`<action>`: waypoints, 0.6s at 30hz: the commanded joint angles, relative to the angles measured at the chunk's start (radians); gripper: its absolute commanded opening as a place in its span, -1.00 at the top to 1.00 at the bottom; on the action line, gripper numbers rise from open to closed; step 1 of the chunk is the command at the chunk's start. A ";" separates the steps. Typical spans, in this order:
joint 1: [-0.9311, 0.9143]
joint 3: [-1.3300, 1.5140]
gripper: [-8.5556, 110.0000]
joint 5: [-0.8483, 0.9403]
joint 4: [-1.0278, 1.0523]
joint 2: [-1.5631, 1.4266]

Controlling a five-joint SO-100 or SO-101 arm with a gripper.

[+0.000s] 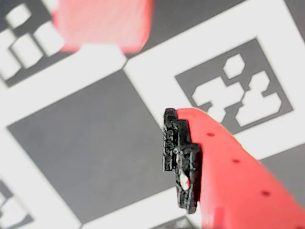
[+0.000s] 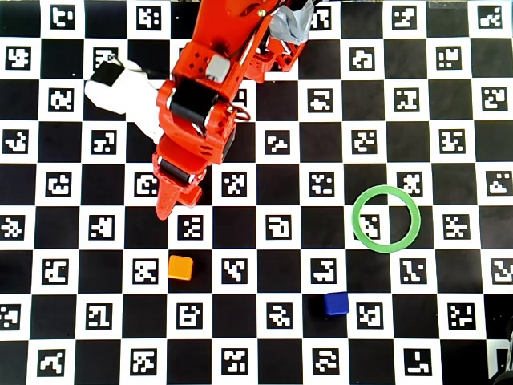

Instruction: Grab the red cube then put it in the green circle then put the blue cube on top and finally the orange cube on top

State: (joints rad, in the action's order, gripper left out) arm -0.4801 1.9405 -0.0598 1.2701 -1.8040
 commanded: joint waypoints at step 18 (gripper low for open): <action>-0.025 0.115 0.10 0.005 -0.253 0.126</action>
State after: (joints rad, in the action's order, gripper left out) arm -0.5170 2.0663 -0.0460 1.0293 -1.6720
